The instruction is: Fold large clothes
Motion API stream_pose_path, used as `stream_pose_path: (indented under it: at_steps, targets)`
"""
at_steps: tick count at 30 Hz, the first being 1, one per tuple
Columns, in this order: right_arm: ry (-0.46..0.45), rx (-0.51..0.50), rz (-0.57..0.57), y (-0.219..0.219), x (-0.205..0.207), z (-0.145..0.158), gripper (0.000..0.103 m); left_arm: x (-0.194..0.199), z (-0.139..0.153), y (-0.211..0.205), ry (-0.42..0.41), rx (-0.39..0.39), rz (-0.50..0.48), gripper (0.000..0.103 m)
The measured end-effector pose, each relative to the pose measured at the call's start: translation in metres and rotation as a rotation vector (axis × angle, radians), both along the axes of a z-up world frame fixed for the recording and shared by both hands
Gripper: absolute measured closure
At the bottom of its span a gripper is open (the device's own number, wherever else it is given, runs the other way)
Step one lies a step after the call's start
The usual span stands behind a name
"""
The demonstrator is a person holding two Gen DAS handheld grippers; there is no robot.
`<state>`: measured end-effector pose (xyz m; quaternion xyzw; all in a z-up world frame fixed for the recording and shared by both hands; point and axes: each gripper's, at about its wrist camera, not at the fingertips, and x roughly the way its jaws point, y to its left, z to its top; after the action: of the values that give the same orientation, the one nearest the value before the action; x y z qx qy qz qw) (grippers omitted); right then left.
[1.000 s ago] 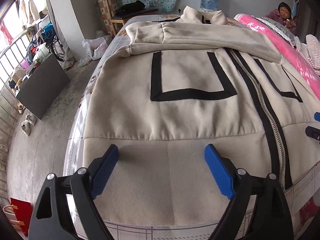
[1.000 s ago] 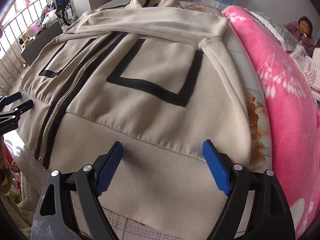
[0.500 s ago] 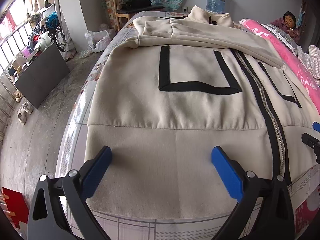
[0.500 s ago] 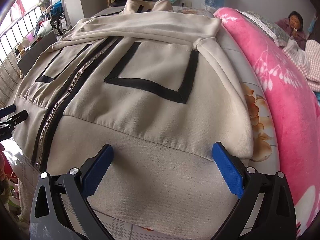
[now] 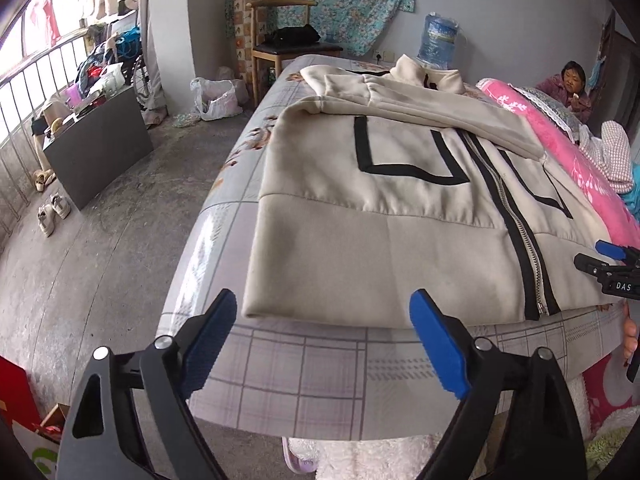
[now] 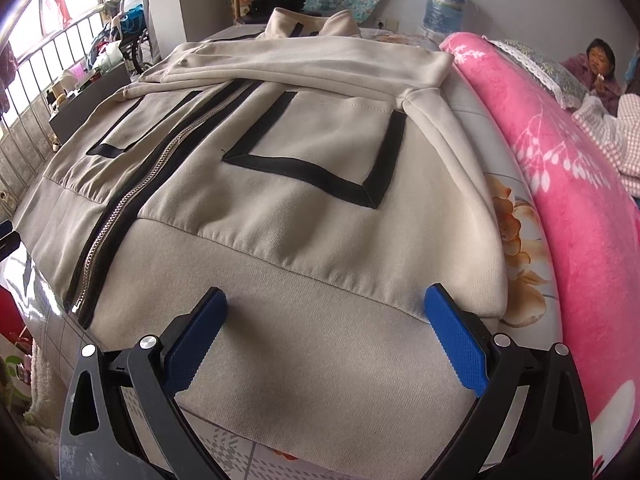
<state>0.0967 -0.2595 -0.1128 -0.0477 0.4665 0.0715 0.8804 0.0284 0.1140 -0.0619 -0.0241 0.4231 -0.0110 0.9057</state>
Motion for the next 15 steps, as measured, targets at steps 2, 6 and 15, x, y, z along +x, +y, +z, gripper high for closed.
stream_pose_path:
  at_steps: [2,6,15]
  targets:
    - [0.003,0.001,0.0,0.0,0.0,0.0,0.008,-0.003,-0.001,0.011,-0.005,-0.037,0.032,0.033]
    - [0.015,0.001,0.004,0.001,0.003,0.001,0.008,0.009,-0.009,0.032,0.029,-0.125,0.089,0.055]
    - [0.013,0.005,0.006,0.0,0.002,0.0,0.008,0.055,-0.016,0.043,0.059,-0.221,0.076,0.077]
